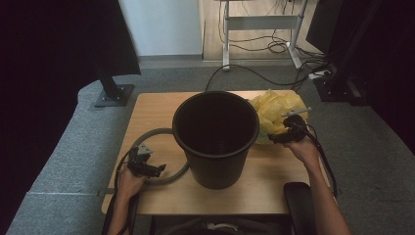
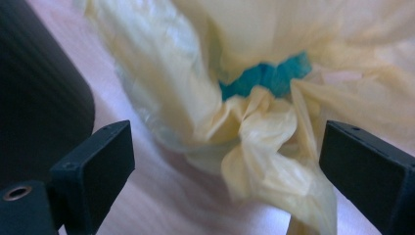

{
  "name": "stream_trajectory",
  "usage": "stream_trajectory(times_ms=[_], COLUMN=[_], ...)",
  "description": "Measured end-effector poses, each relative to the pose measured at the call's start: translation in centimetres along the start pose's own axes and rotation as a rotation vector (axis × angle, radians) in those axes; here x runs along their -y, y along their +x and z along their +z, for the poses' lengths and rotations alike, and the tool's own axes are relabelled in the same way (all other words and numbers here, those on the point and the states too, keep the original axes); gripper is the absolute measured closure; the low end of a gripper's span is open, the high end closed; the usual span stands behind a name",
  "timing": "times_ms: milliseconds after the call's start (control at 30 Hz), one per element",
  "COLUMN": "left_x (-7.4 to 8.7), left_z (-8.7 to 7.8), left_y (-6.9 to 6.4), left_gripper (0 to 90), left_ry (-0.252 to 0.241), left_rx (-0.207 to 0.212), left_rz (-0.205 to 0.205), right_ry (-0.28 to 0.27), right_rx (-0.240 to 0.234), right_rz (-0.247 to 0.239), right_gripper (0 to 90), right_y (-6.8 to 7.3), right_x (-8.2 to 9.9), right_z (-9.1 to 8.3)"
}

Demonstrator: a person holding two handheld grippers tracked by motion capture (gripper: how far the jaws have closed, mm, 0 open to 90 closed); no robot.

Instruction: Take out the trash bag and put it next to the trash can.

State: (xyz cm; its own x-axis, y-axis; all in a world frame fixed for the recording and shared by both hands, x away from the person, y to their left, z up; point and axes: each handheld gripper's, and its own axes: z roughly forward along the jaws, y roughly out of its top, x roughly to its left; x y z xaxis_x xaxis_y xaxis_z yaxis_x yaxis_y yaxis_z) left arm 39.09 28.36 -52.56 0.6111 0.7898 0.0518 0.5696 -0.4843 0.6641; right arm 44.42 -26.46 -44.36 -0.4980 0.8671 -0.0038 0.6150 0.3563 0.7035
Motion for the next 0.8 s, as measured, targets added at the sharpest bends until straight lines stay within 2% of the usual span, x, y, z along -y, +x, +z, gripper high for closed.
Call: stream_trajectory(times_ms=[233,400,633,800], left_x=[0.0,0.0,0.1,0.0], left_z=[-0.1,-0.1,-0.1,0.0], left_y=[0.1,0.2,0.2,0.2], left_gripper=[0.0,0.0,0.0,0.0], left_ry=[0.000,-0.002,-0.003,0.002], left_rx=[0.003,0.003,0.005,0.007], left_rz=[-0.003,-0.013,-0.017,-0.015], right_ry=[-0.013,-0.018,0.010,0.021], right_rx=[-0.007,-0.010,0.001,0.018], right_rz=[0.010,0.021,0.059,0.063], right_gripper=[6.4,6.5,5.0,5.0], right_y=[0.1,0.0,-0.1,-0.3], right_x=[1.8,3.1,6.3,8.3], right_z=[-1.4,-1.6,-0.5,0.9])
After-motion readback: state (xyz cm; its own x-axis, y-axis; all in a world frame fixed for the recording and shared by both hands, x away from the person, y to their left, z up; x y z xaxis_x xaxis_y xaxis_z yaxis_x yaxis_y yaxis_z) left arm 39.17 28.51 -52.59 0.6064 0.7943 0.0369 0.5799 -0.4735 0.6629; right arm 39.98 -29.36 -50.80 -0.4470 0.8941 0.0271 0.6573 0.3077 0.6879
